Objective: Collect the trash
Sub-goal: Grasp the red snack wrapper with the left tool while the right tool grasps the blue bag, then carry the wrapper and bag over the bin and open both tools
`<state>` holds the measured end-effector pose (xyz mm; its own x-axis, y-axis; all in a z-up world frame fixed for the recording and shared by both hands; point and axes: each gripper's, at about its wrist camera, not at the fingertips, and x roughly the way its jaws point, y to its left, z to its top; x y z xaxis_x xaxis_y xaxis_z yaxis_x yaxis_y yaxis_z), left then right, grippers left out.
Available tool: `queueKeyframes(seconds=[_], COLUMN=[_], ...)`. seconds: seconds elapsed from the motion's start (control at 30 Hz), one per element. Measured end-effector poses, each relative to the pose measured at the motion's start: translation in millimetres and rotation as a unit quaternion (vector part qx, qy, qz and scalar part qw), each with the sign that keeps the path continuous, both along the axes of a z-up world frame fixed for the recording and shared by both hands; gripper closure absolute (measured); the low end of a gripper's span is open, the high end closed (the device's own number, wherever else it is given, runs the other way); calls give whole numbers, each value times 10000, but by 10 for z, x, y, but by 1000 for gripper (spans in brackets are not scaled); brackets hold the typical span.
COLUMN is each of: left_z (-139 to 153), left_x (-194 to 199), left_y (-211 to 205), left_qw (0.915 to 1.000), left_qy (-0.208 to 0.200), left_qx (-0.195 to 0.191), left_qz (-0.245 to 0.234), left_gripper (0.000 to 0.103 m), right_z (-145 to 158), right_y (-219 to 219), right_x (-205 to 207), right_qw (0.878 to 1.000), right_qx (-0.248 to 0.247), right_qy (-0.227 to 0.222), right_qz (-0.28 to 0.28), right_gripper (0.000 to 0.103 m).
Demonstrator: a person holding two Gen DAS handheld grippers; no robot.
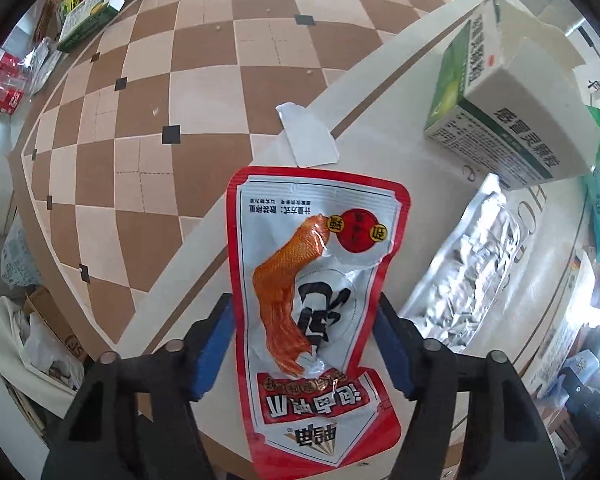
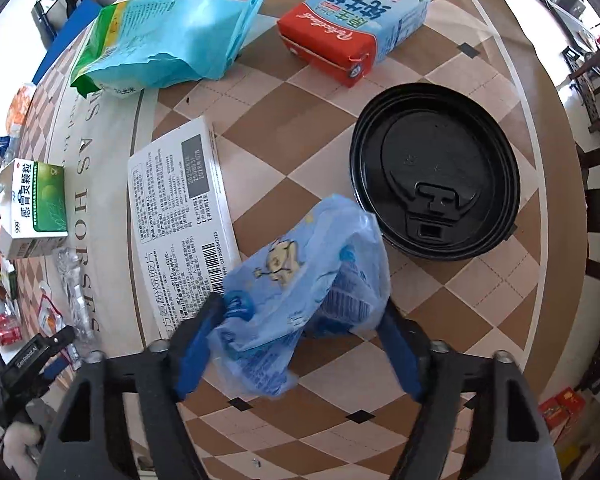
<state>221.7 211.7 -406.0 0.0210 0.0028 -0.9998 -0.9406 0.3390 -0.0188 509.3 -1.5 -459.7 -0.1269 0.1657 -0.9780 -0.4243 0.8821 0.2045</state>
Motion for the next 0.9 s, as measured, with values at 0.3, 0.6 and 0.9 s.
queueKeyframes(seconds=[0.3,0.6,0.9], left_z=[198,576,1180], left_x=[-161,-590,-881], left_y=[-391,-963,-1784], left_qw=[9993,9972,9803], left_qy=[-16,-353,-1248], left_qx=[143,349,564], left_qz=[-338,-559,-1424], left_gripper=[60,62,62], right_z=[252,538,984], right_y=[-218,-526,-999], right_x=[-26,-356,-1211], right_qw=[9992,9968,9931], right_qx=[402,765,1133], right_qy=[-28,-119,-280], right_qz=[2,200,105], right_gripper=[78,81,82])
